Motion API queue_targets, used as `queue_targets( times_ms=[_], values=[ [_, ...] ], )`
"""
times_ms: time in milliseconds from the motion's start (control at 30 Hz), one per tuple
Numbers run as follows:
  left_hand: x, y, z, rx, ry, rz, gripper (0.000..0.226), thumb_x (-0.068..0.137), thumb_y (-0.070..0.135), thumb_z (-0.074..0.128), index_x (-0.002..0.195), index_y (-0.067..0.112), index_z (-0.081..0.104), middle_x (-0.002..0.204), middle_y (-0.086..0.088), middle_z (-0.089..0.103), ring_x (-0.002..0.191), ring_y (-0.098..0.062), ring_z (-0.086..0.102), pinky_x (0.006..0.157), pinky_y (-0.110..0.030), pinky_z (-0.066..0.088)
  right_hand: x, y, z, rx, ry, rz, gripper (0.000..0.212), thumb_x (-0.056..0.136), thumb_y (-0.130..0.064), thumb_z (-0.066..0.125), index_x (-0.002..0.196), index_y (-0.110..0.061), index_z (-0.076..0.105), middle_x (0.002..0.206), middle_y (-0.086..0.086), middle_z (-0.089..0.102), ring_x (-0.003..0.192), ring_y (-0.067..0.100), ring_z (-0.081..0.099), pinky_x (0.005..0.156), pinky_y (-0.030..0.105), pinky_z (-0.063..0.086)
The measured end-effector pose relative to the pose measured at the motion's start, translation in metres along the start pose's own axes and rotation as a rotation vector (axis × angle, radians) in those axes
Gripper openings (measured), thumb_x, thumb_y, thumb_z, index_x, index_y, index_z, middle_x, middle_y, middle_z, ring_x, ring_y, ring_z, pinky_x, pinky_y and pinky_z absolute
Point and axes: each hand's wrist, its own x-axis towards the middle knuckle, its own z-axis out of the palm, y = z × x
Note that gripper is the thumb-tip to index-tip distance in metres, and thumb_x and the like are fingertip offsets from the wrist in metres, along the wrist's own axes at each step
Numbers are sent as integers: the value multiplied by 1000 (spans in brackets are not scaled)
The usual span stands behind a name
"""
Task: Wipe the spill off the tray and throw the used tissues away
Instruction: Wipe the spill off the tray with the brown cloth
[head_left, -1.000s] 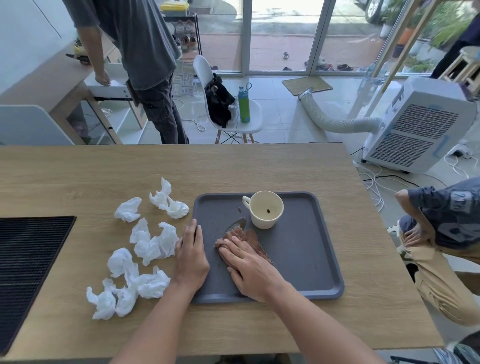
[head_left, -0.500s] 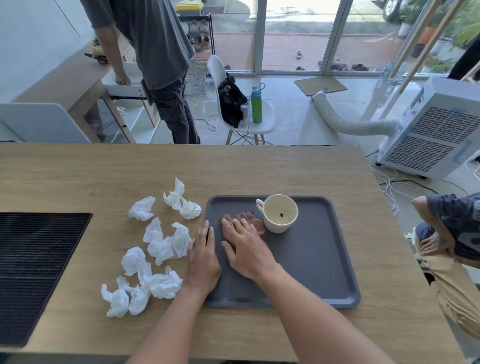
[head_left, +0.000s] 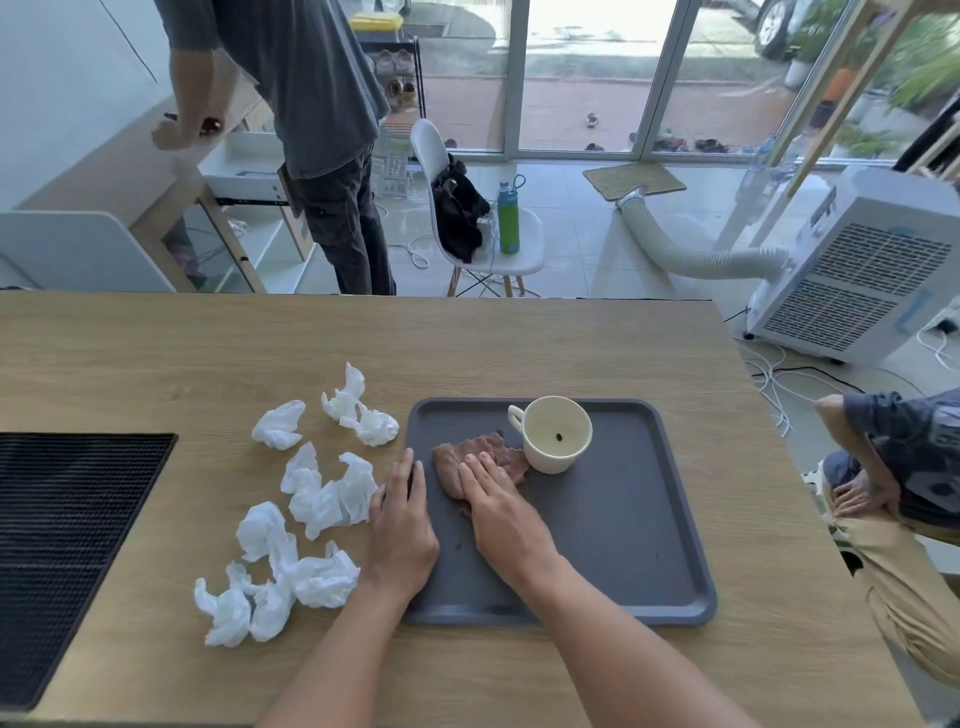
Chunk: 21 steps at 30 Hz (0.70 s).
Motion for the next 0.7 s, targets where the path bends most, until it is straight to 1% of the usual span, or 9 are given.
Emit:
queue_targets(
  times_ms=[100,167,200,300,367,433,567,700],
  values=[
    [0,-1,1,2,-15,-6,56,86,0,38,142,-1,34,155,-13,24,142,-27,25,111,-46,27,8,2,-1,-23,31,25,55,83,2,65,136,1,51,141,15,53,137,30,41,114,40,22],
    [0,-1,1,-2,-16,-8,57,85,-1,38,142,-1,34,155,-13,23,143,-28,24,111,-47,26,16,6,-3,-25,49,47,56,84,5,61,139,2,47,144,17,49,140,32,36,116,41,17],
    [0,-1,1,0,-16,-9,57,85,-1,37,142,-1,34,155,-13,23,143,-28,24,111,-47,25,20,7,-5,-28,47,61,56,87,6,57,141,3,43,148,17,44,143,33,31,117,40,14],
    [0,-1,1,1,-21,-11,57,85,-2,39,142,-2,34,155,-14,23,143,-29,23,111,-47,24,28,6,-11,-19,10,81,59,95,-4,43,151,-1,25,159,13,24,150,28,10,120,38,6],
    [0,-1,1,8,-26,-12,56,85,-1,38,142,-2,35,155,-14,23,143,-30,24,110,-46,26,30,4,-13,-19,-12,115,61,97,-16,38,153,-5,18,162,9,16,150,27,5,120,38,5],
    [1,-2,0,19,-31,-13,56,85,2,35,141,-2,37,154,-15,26,141,-30,27,108,-47,29,31,2,-16,-13,-33,149,62,98,-24,35,154,-8,15,163,7,12,150,27,3,121,38,4],
    [1,-2,2,19,-36,-17,57,85,2,36,142,-1,34,155,-14,22,142,-30,24,110,-47,26,31,0,-16,3,-84,208,63,99,-22,35,155,-7,9,163,8,7,150,29,0,121,39,4],
    [1,-1,1,13,-34,-22,58,85,-2,39,143,-1,34,156,-14,21,142,-30,24,111,-48,25,19,-8,-15,18,-80,244,65,98,-20,38,154,-3,9,163,13,8,149,33,-1,121,40,4]
  ],
)
